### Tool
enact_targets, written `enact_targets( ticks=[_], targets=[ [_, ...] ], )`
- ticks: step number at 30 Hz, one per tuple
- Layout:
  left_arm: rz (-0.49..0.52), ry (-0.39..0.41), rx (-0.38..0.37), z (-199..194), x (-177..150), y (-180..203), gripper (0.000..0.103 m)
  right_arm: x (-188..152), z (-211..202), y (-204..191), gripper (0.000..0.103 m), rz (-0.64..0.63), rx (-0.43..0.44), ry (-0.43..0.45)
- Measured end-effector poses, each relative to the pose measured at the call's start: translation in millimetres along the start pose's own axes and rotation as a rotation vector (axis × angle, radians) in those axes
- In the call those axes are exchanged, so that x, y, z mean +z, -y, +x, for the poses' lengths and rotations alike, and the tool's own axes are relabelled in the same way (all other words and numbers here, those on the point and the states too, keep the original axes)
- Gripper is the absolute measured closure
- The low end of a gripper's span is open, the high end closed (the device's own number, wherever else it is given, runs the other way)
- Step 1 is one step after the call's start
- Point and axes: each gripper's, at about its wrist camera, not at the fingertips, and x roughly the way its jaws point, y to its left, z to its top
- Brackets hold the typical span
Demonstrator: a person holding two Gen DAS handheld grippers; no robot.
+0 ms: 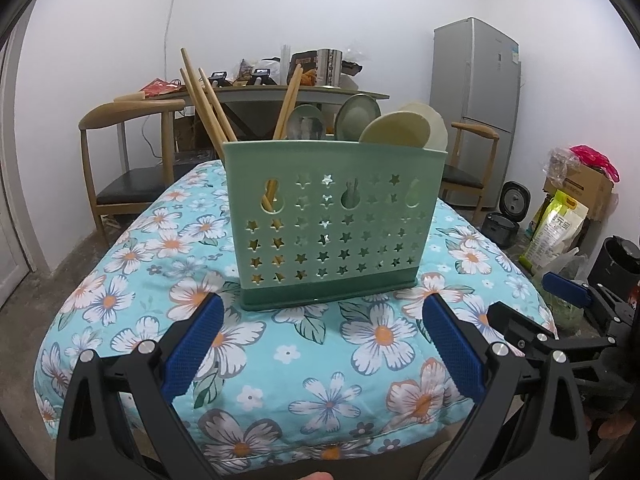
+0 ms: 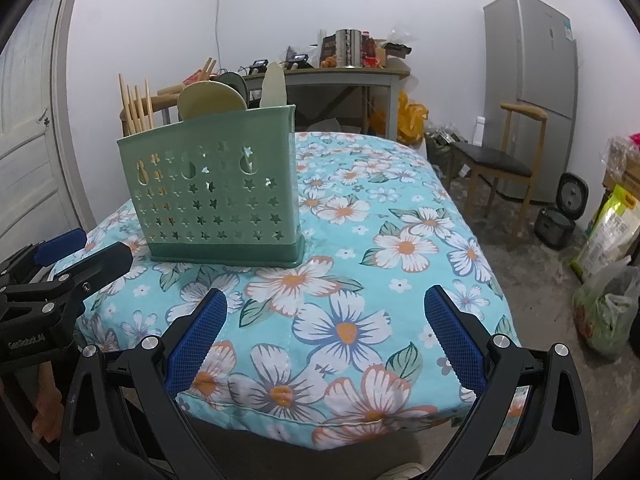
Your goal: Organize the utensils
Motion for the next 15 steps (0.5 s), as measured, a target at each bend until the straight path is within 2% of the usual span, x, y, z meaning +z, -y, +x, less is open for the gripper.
enact_targets(
  ticks=[15],
  targets=[
    [-0.007, 0.003, -0.003, -1.0, 0.5, -4.8, 0.006, 0.3, 2.1, -8.8, 0.008, -0.027, -0.013, 0.002]
  ],
)
